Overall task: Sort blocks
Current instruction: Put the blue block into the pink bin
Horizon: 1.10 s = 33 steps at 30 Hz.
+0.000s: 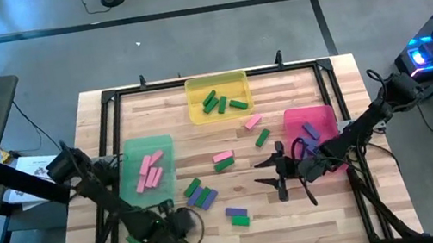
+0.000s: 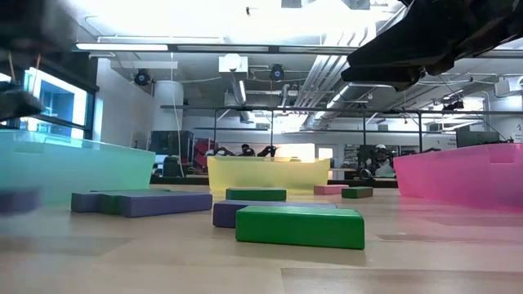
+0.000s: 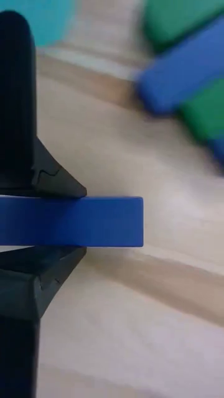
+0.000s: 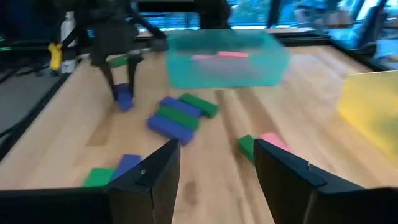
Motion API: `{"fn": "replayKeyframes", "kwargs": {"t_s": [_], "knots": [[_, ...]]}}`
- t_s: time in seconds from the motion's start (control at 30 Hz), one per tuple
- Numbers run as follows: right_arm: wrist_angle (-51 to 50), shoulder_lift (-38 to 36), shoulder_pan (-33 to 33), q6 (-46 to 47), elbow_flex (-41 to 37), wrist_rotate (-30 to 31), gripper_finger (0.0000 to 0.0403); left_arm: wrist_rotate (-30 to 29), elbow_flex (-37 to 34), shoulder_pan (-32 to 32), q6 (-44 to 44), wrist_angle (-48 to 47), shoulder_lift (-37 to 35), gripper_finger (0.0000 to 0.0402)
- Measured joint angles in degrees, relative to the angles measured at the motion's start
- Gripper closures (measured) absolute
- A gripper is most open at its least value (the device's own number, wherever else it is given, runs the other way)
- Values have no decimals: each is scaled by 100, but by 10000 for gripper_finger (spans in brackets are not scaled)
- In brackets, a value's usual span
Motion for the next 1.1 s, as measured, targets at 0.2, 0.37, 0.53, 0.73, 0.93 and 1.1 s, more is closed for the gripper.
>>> {"fn": "replayKeyframes", "kwargs": {"t_s": [0.2,0.37,0.53,0.73,0.93,1.1], "knots": [[373,82,45,-523,-2,-1113,214,-1045,678,467,1766,429,-1,337],[1446,521,224,-1431,99,-1228,214,-1806,1037,913,3464,1341,-4,337],[1766,1007,205,-1828,537,-1198,214,-2019,1045,1323,4756,2681,-5,337],[1700,1413,88,-1838,1064,-835,214,-2051,1029,1581,5473,3321,-10,334],[1524,1429,188,-1860,1185,-224,214,-2033,1038,1613,5519,3437,-10,331],[1412,1425,202,-1758,1185,-517,246,-1998,1038,1582,5505,3448,-10,330]]}}
